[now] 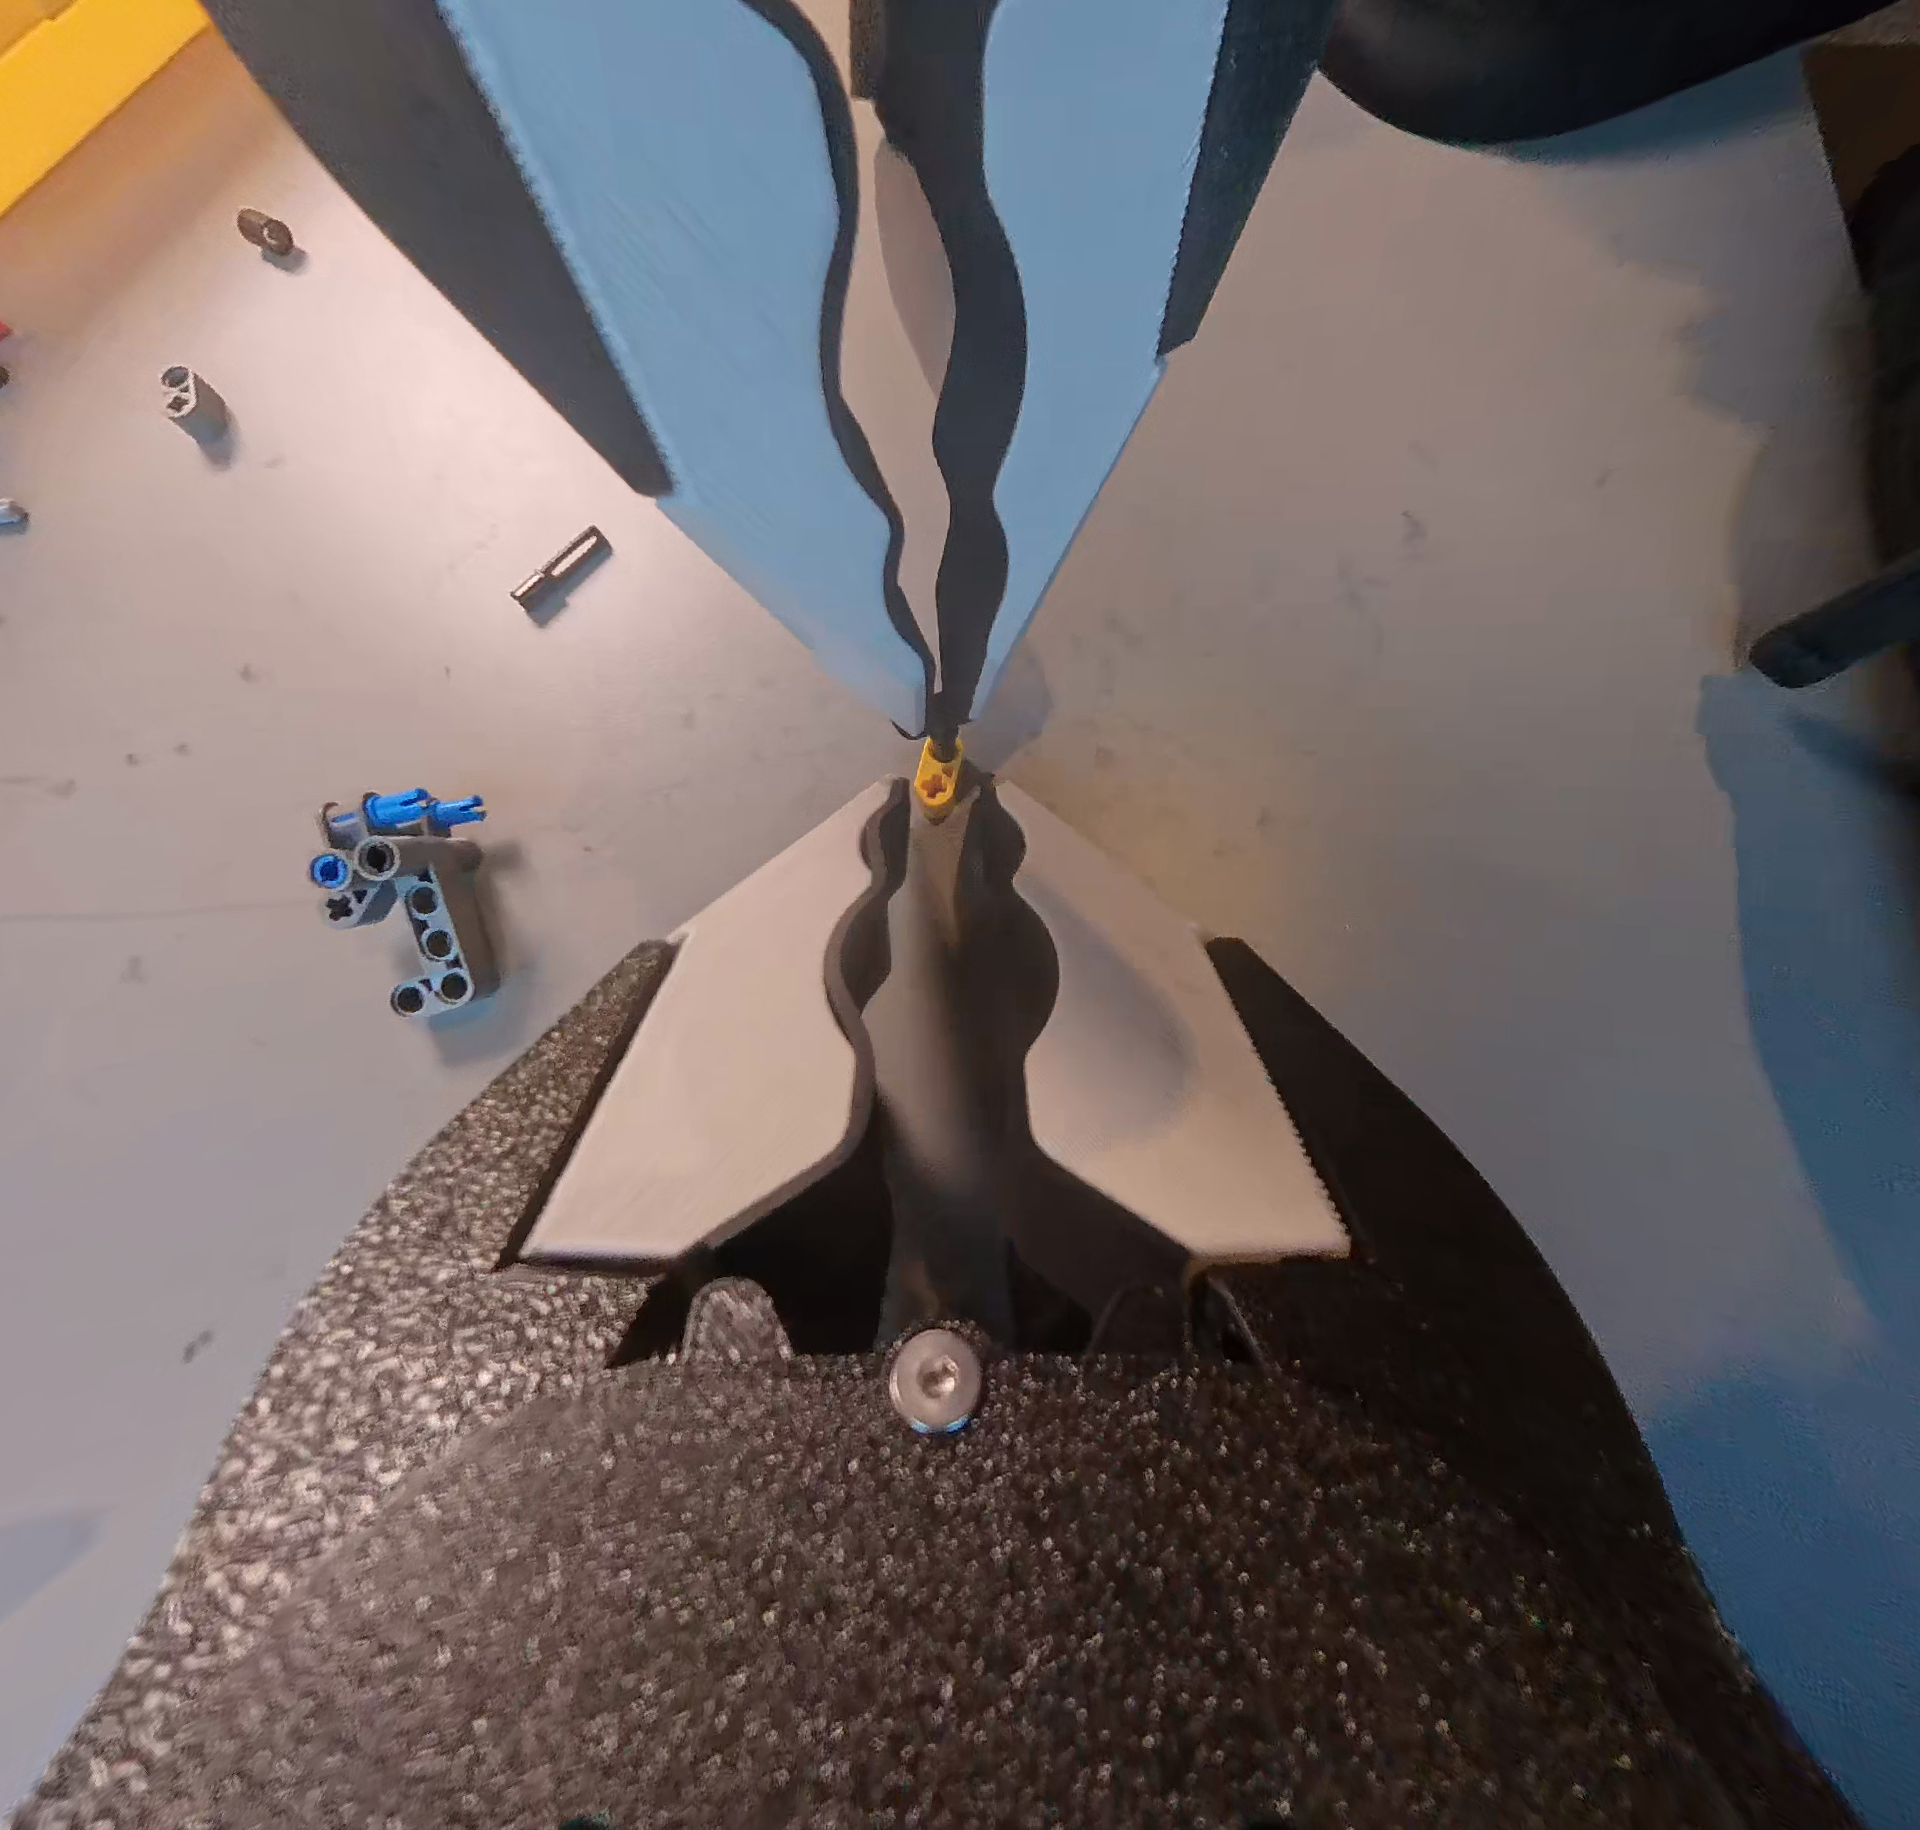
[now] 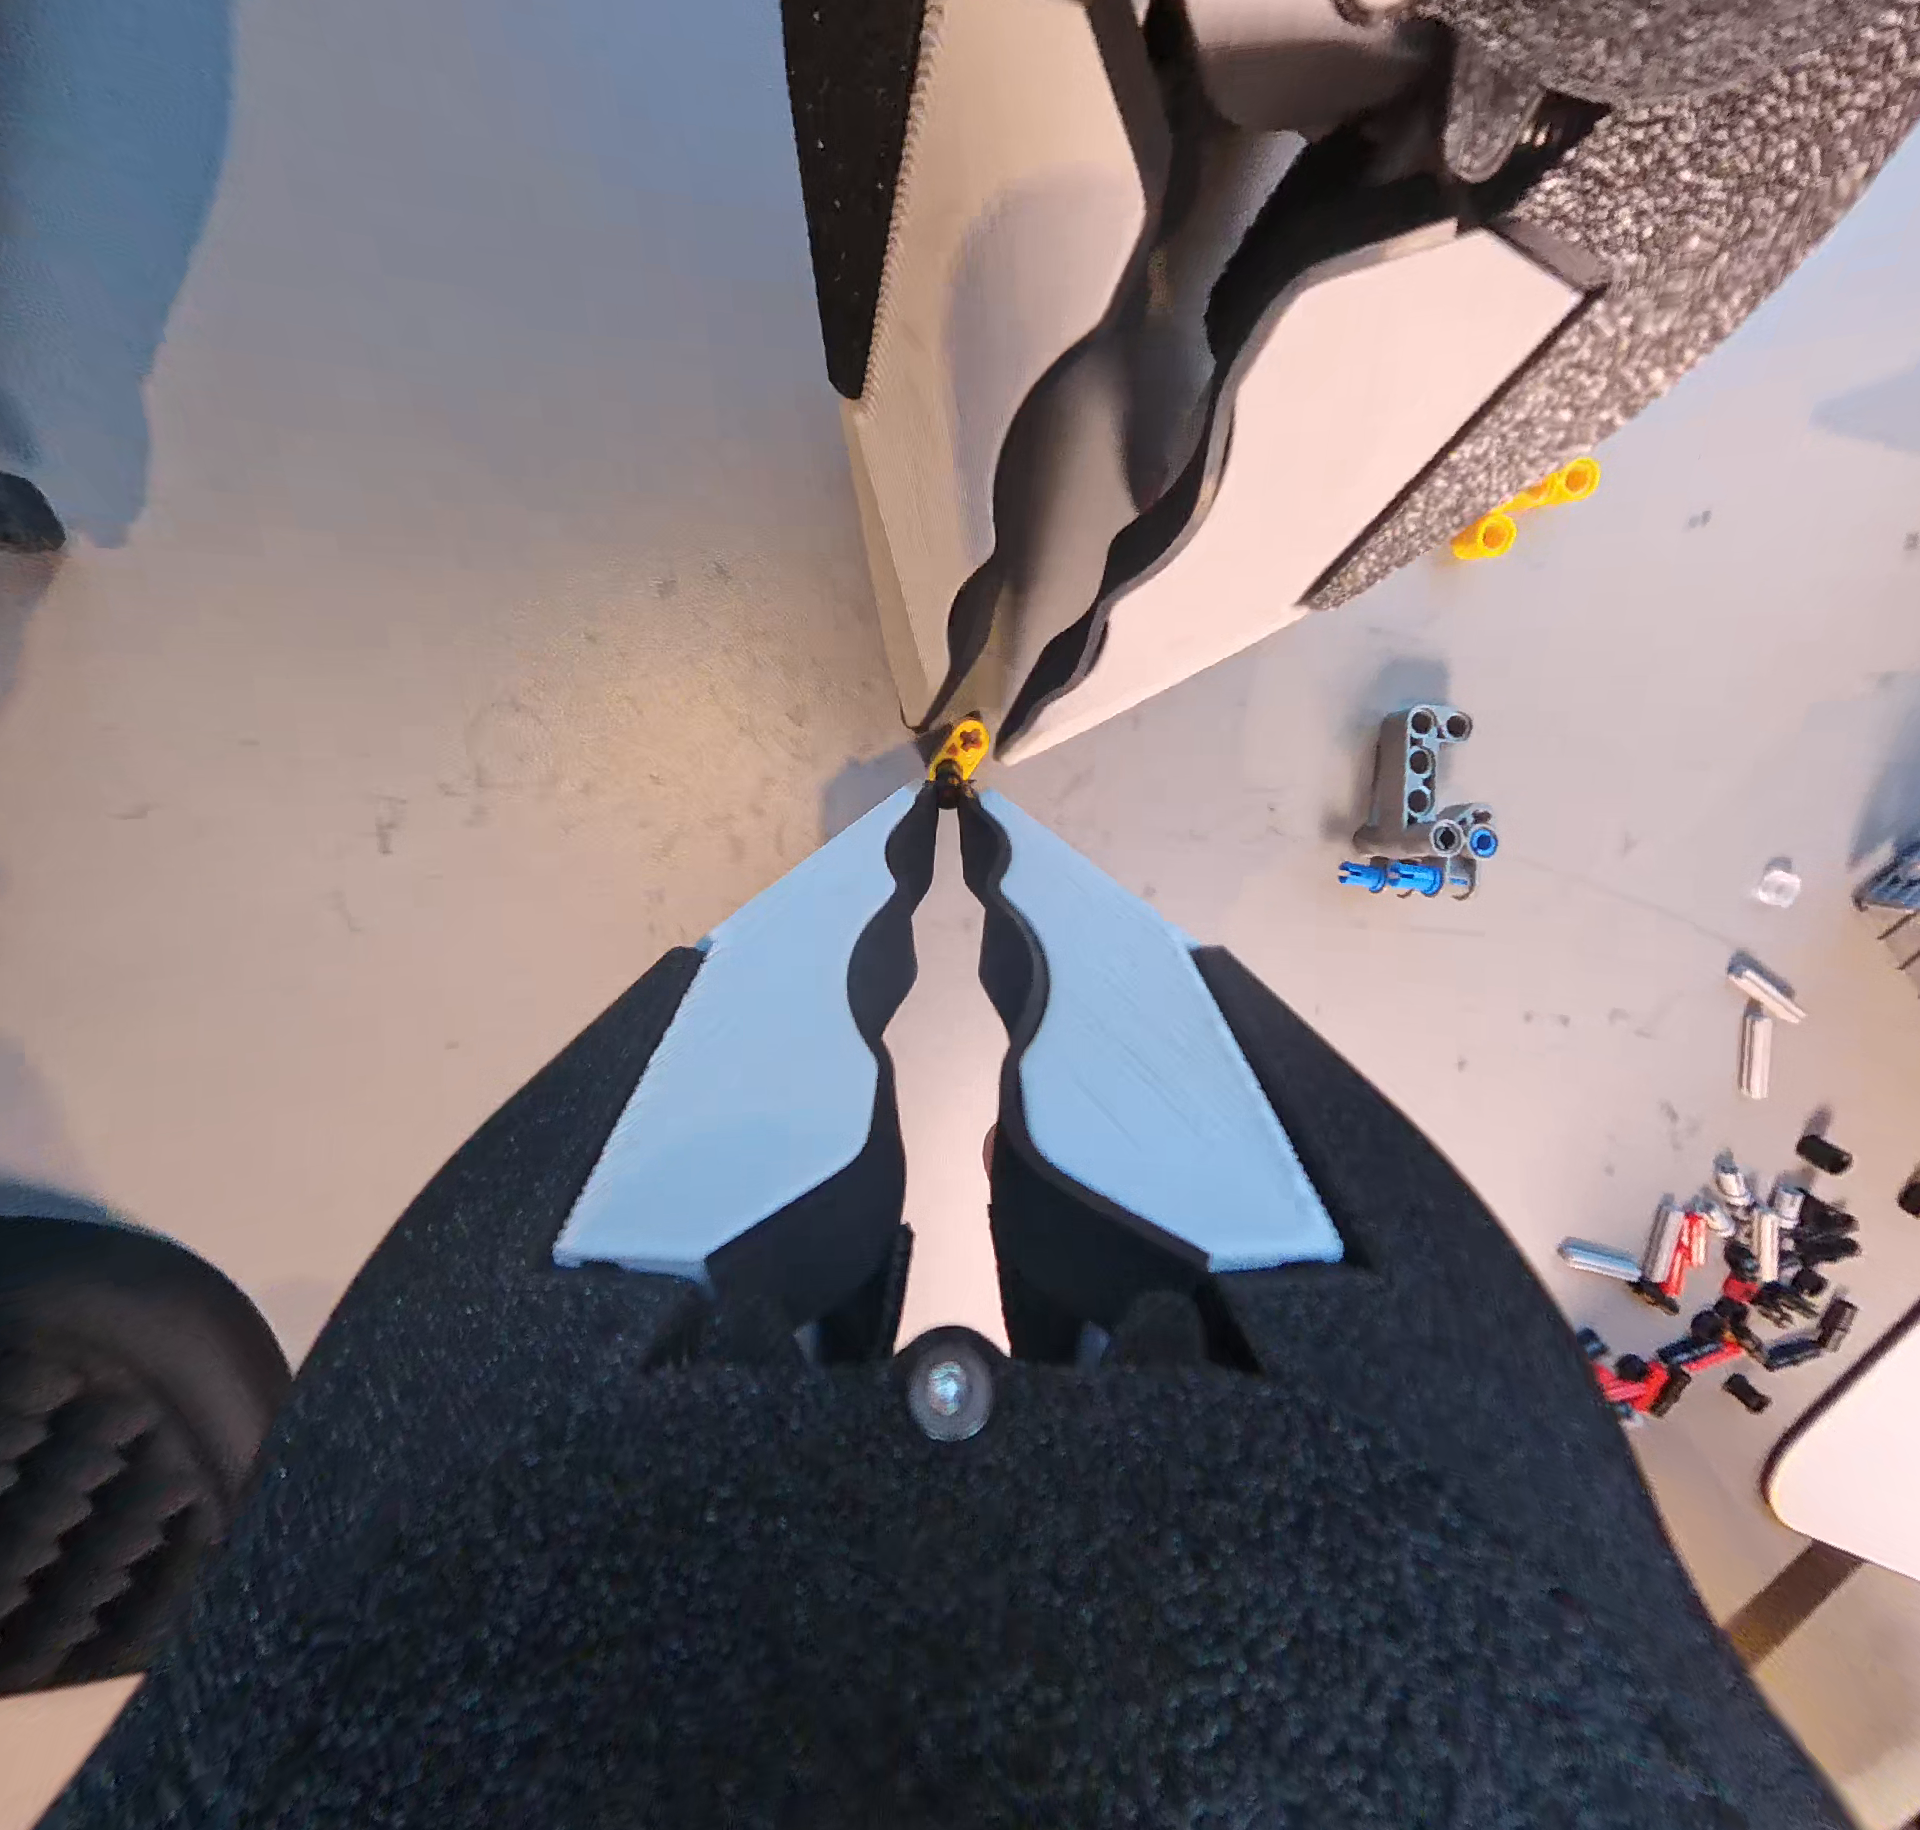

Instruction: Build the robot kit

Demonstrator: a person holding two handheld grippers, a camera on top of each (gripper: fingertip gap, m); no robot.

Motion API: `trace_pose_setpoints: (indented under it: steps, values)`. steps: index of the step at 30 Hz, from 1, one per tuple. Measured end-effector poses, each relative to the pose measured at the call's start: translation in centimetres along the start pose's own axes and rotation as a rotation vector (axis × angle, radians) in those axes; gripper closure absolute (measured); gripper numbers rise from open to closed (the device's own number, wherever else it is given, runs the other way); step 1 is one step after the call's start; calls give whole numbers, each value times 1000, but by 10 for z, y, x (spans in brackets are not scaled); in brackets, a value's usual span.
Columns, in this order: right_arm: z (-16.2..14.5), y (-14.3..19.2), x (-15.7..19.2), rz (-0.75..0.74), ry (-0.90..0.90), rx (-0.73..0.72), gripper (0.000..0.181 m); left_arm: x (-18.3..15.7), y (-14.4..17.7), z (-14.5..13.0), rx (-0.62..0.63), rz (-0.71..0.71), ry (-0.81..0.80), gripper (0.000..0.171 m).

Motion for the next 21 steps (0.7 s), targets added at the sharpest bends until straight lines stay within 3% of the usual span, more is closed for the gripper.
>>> trace_pose_setpoints:
  steps: [13,21]
  values:
    - [10,-6,2,46,124,-2,177,2,-3,-2,22,-63,0,165]
    - [-1,-5,0,74,-106,-254,177,2,-3,-3,23,-58,11,165]
Point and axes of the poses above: each gripper's, where its closed fingertips meet, y back along the fingers, z out of its top, x = y × z across the jaws, the point moved 4 cm from there along y, back along the fingers, and after that the axes turned 5 degrees about x, right-handed, at the moved point
